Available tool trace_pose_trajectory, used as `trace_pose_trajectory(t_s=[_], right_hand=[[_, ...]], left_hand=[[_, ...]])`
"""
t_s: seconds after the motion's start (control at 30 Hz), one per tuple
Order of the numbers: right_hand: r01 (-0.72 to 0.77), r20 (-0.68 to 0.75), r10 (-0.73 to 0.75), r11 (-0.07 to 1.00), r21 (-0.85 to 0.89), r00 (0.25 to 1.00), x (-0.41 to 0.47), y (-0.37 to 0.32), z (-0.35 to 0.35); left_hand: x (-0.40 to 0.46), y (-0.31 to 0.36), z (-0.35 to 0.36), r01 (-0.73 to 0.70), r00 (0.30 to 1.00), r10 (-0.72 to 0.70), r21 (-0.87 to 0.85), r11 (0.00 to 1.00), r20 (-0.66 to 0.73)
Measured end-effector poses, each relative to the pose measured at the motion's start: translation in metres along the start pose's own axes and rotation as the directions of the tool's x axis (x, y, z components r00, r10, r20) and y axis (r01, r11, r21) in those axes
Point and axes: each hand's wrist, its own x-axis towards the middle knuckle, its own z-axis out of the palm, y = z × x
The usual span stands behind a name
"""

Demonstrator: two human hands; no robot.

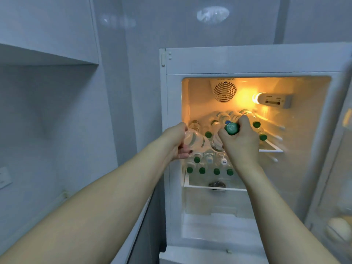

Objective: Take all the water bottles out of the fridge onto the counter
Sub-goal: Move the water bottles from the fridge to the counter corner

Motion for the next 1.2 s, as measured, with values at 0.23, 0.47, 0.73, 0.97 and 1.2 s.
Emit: trace_pose_trajectory(t_s=[0.23, 0.47, 0.73, 0.97, 1.2], right_hand=[[0.013, 0.188, 0.001, 0.997, -0.073, 0.982, -0.062, -0.047, -0.016], [-0.009, 0.483, 0.075, 0.99, -0.138, 0.872, -0.133, -0.094, 0.003], [-0.164, 0.786, 0.116, 0.986, -0.019, 0.607, -0.22, -0.135, 0.047], [-0.207, 0.937, 0.028, 0.977, 0.047, 0.347, -0.301, -0.148, 0.093], [-0.167, 0.976, -0.127, 0.974, 0.157, 0.178, -0.316, -0.16, 0.136]], left_hand=[[-0.055, -0.034, -0.076, -0.062, 0.996, 0.076, 0.233, 0.971, -0.051], [-0.116, -0.08, -0.158, 0.025, 0.91, 0.31, 0.782, 0.622, -0.276], [-0.163, -0.167, -0.242, 0.234, 0.846, 0.326, 0.842, 0.486, -0.423], [-0.188, -0.231, -0.278, 0.411, 0.708, 0.25, 0.673, 0.615, -0.66], [-0.216, -0.26, -0.298, 0.526, 0.528, 0.159, 0.468, 0.71, -0.834]])
